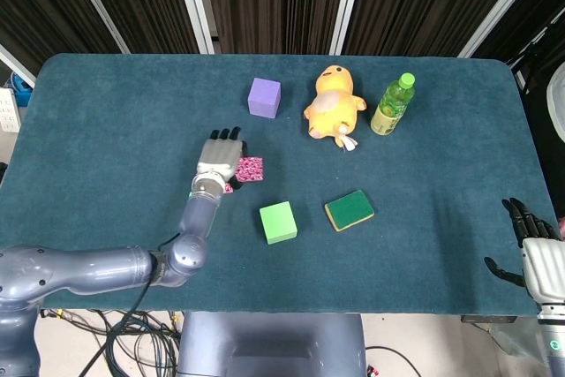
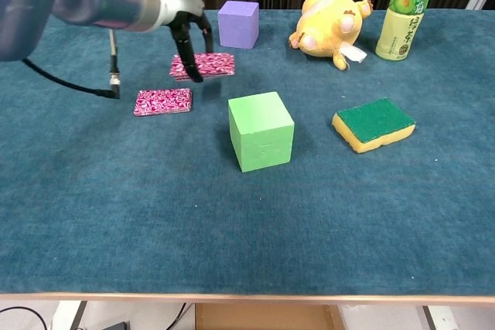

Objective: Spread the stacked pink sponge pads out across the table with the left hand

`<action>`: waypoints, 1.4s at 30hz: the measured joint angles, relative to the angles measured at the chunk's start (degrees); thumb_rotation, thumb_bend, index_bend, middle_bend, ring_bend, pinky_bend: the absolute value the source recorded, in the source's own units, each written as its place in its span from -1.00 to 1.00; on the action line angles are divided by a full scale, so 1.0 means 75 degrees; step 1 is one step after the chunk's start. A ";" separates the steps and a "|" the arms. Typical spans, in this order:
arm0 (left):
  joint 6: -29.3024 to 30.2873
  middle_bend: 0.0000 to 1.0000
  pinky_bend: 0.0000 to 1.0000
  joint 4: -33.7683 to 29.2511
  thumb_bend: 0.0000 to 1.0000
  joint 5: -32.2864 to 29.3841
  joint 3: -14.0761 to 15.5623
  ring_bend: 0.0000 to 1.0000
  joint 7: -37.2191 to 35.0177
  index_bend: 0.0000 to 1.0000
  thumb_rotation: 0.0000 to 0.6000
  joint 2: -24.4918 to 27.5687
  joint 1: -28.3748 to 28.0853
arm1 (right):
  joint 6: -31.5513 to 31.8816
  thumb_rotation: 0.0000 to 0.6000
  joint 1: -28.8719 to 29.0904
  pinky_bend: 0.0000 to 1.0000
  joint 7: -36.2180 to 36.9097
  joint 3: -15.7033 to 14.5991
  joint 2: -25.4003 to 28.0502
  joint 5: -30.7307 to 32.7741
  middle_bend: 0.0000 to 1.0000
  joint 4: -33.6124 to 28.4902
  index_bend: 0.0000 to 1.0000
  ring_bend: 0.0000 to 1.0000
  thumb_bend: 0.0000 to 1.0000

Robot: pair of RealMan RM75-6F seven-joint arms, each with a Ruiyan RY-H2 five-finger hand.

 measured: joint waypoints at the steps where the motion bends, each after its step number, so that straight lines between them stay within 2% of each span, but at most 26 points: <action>1: 0.0039 -0.79 -1.00 0.0016 -0.50 -0.0069 -0.0028 -1.00 0.0112 0.00 1.00 -0.0058 -0.0121 | 0.0018 1.00 -0.0005 -0.57 0.0021 -0.0002 0.0005 -0.0016 -0.85 -0.0003 -0.99 -0.68 -0.63; 9: 0.0368 -0.79 -1.00 0.0668 -0.50 -0.0935 -0.0370 -1.00 0.0777 0.00 1.00 -0.0892 -0.0883 | 0.0084 1.00 -0.0042 -0.57 0.0109 -0.0013 0.0045 -0.0056 -0.85 -0.0005 -0.99 -0.68 -0.63; 17: 0.0414 -0.79 -1.00 0.1374 -0.50 -0.1072 -0.0428 -1.00 0.1038 0.00 1.00 -0.1478 -0.1044 | 0.0098 1.00 -0.0055 -0.57 0.0150 0.0008 0.0052 -0.0023 -0.85 0.0016 -0.99 -0.68 -0.63; 26: 0.0372 -0.79 -1.00 0.1900 -0.50 -0.0728 -0.0520 -1.00 0.0890 0.00 1.00 -0.1858 -0.0910 | 0.0015 1.00 -0.0018 -0.57 0.0044 -0.0003 0.0027 -0.0004 -0.85 0.0007 -0.99 -0.68 -0.63; 34: 0.0293 -0.79 -1.00 0.2230 -0.50 -0.0038 -0.0459 -1.00 0.0647 -0.01 1.00 -0.2226 -0.0715 | 0.0049 1.00 -0.0042 -0.57 0.0010 0.0003 0.0046 0.0017 -0.85 -0.0026 -0.99 -0.68 -0.63; 42: 0.0271 -0.79 -1.00 0.2333 -0.54 0.0267 -0.0485 -1.00 0.0668 -0.07 1.00 -0.2413 -0.0595 | 0.0061 1.00 -0.0056 -0.57 0.0032 0.0011 0.0060 0.0032 -0.85 -0.0037 -0.99 -0.68 -0.63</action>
